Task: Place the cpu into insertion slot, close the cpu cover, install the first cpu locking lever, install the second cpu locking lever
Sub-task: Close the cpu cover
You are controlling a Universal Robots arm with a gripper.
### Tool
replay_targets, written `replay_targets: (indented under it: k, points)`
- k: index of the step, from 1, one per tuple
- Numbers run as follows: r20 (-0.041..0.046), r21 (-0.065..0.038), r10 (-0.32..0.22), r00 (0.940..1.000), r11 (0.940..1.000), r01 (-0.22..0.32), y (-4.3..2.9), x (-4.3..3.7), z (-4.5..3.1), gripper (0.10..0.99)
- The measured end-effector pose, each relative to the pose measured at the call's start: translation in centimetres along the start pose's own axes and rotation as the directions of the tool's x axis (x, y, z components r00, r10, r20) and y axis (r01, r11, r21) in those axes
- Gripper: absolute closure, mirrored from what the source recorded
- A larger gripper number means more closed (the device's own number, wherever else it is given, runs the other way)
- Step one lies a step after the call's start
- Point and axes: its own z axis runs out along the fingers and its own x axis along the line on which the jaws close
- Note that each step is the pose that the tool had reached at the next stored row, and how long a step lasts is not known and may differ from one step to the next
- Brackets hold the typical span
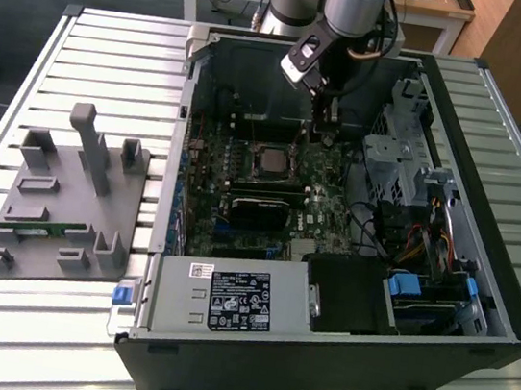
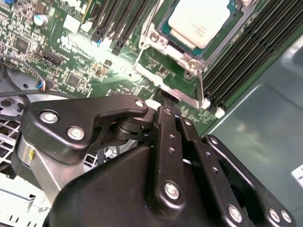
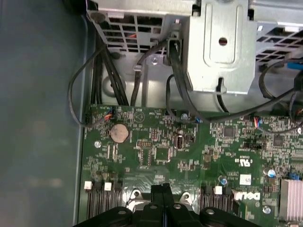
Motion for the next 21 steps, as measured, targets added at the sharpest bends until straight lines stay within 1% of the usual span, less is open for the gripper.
replay_targets:
  k: [5,8,17,21]
  points:
    - [-0.0001,0.000,0.000,1.0000,1.0000,0.000,-0.74,0.03,0.00,0.980]
    - [0.0000,0.000,0.000,1.0000,1.0000,0.000,-1.04,0.04,-0.01,0.980]
    - [-0.0001,0.000,0.000,1.0000,1.0000,0.000,-1.61,0.06,0.00,0.980]
    - [0.0000,0.000,0.000,1.0000,1.0000,0.000,-1.83,0.08,0.16,0.980]
